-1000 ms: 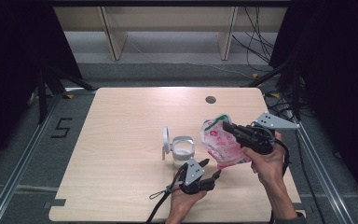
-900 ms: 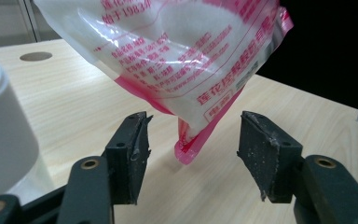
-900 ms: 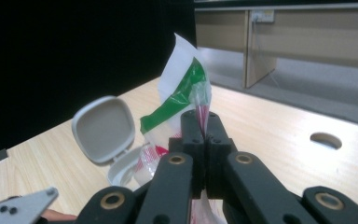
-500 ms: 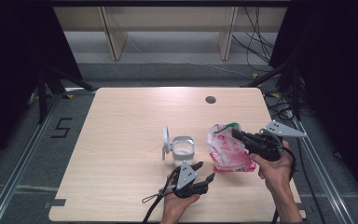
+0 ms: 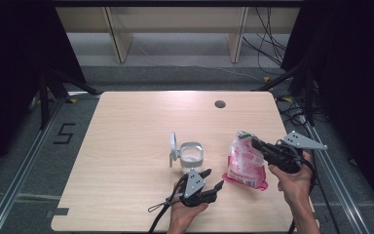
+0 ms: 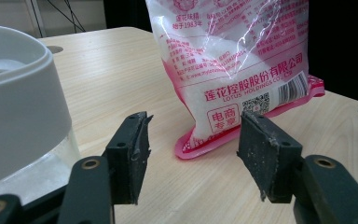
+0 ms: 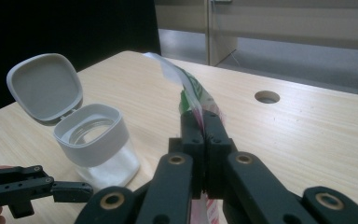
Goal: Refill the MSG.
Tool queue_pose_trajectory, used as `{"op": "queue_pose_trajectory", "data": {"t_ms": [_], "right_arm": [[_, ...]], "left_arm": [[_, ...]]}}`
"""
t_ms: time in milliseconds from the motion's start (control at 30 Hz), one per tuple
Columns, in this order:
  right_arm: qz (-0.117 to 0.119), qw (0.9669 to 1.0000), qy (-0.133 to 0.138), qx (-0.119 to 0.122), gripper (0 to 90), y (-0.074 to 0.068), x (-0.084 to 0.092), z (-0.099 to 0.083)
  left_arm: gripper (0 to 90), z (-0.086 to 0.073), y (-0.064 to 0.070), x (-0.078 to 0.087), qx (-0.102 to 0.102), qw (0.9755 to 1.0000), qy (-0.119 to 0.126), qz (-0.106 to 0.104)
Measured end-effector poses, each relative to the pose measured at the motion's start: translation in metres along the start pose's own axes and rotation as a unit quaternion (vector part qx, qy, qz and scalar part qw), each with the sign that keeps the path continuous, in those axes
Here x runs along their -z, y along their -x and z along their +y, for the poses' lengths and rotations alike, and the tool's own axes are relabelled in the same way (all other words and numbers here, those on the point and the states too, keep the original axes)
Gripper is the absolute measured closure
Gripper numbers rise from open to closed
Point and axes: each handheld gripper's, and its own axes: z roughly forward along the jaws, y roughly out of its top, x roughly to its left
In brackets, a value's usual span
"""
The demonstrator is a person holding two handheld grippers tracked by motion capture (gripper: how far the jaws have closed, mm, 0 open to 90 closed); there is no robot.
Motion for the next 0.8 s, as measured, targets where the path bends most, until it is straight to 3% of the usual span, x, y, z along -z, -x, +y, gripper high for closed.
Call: {"op": "queue_pose_trajectory", "data": {"t_ms": [67,100,200,233,267,333,367,433,467,500,633,767,800], "right_arm": [[-0.005,1.0,-0.005,-0.004,90.0,0.0,0.0,0.0],[-0.005,0.9999,-0.002,0.012,90.0,0.004,-0.001,0.0],[-0.014,0.9998,-0.012,0.0,90.0,0.003,-0.002,-0.001],[-0.019,0.9997,-0.009,0.016,90.0,0.006,-0.004,-0.002],[-0.016,0.9998,-0.011,0.004,90.0,0.006,-0.004,-0.003],[-0.02,0.9996,-0.016,0.01,90.0,0.01,-0.005,-0.005],[-0.023,0.9995,-0.021,-0.006,90.0,0.009,-0.005,-0.007],[-0.028,0.9993,-0.022,0.011,90.0,0.014,-0.007,-0.009],[-0.024,0.9993,-0.025,0.011,90.0,0.015,-0.008,-0.01],[-0.026,0.9994,-0.023,-0.004,90.0,0.015,-0.009,-0.012],[-0.035,0.9988,-0.03,0.015,90.0,0.021,-0.013,-0.015],[-0.036,0.9986,-0.039,-0.004,90.0,0.022,-0.015,-0.018],[-0.046,0.9982,-0.038,0.002,90.0,0.024,-0.015,-0.019]], "left_arm": [[42.7,0.0,0.0,0.001,-0.003,1.0,-0.007,0.002],[42.7,-0.001,0.0,0.0,-0.003,1.0,-0.001,0.0],[42.8,0.0,0.0,0.001,-0.001,1.0,-0.006,0.001],[42.9,0.0,0.0,0.0,0.0,1.0,-0.006,0.001],[42.9,-0.001,0.0,0.0,0.001,1.0,-0.005,-0.002],[42.8,-0.001,0.001,0.0,0.003,1.0,-0.005,-0.002],[42.8,0.0,0.001,0.0,0.002,1.0,-0.006,-0.002],[42.7,-0.001,0.001,0.0,0.003,1.0,-0.007,-0.002],[42.7,-0.002,0.002,-0.001,0.002,1.0,-0.005,-0.003],[42.8,-0.002,0.002,-0.001,0.002,1.0,-0.005,-0.004],[42.9,-0.001,0.0,-0.002,0.005,1.0,-0.002,-0.003],[42.8,-0.001,0.001,-0.001,0.005,1.0,-0.006,-0.006],[42.8,-0.001,0.001,-0.002,0.006,1.0,-0.003,-0.006]]}}
